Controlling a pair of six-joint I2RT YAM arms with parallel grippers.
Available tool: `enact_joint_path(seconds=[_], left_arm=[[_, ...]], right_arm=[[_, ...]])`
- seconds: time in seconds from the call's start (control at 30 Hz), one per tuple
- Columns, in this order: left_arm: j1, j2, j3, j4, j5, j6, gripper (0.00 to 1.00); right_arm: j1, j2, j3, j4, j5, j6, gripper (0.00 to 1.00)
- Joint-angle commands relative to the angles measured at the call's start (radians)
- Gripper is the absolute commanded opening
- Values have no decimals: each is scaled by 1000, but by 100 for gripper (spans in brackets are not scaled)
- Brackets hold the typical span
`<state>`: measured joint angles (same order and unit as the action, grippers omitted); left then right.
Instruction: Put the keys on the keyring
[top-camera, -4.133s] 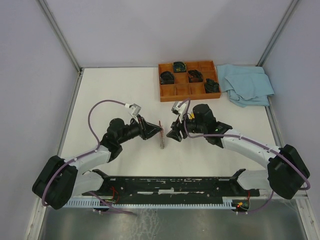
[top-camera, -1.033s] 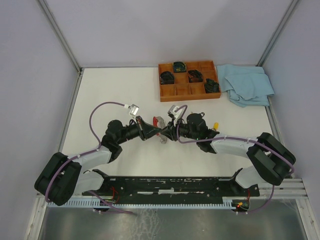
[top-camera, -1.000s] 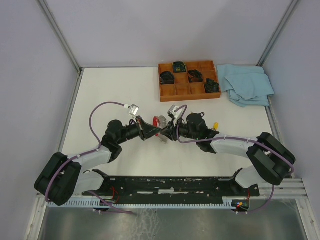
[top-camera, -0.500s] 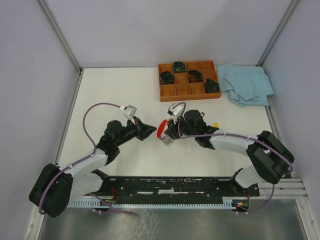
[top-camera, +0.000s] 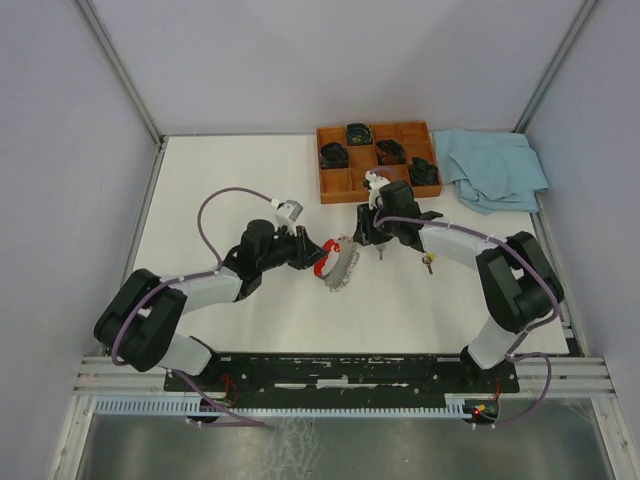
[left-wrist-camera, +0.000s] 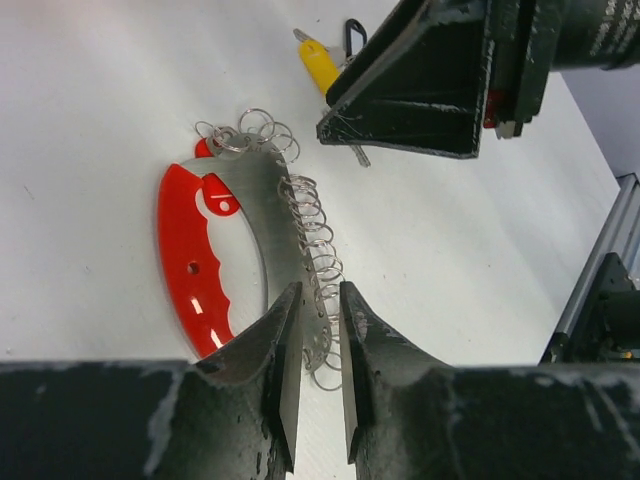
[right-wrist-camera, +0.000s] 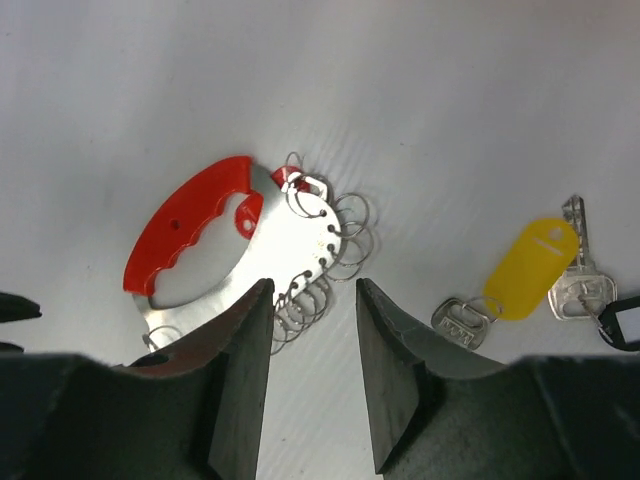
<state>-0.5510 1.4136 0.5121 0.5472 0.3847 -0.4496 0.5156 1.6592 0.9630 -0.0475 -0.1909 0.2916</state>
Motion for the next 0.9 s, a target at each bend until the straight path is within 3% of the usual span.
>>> enact_joint_path(seconds=[0.0, 0.33, 0.87], left_arm=[[-24, 65, 71, 14, -48, 68, 28], [-36, 185, 110, 4, -47, 84, 27], [-44, 250, 109, 12, -50, 74, 27]], right_arm=[[-47, 90, 120, -75, -66, 77, 46], [-86, 267, 284, -114, -143, 120, 41], [-86, 309, 274, -146, -187, 143, 34]])
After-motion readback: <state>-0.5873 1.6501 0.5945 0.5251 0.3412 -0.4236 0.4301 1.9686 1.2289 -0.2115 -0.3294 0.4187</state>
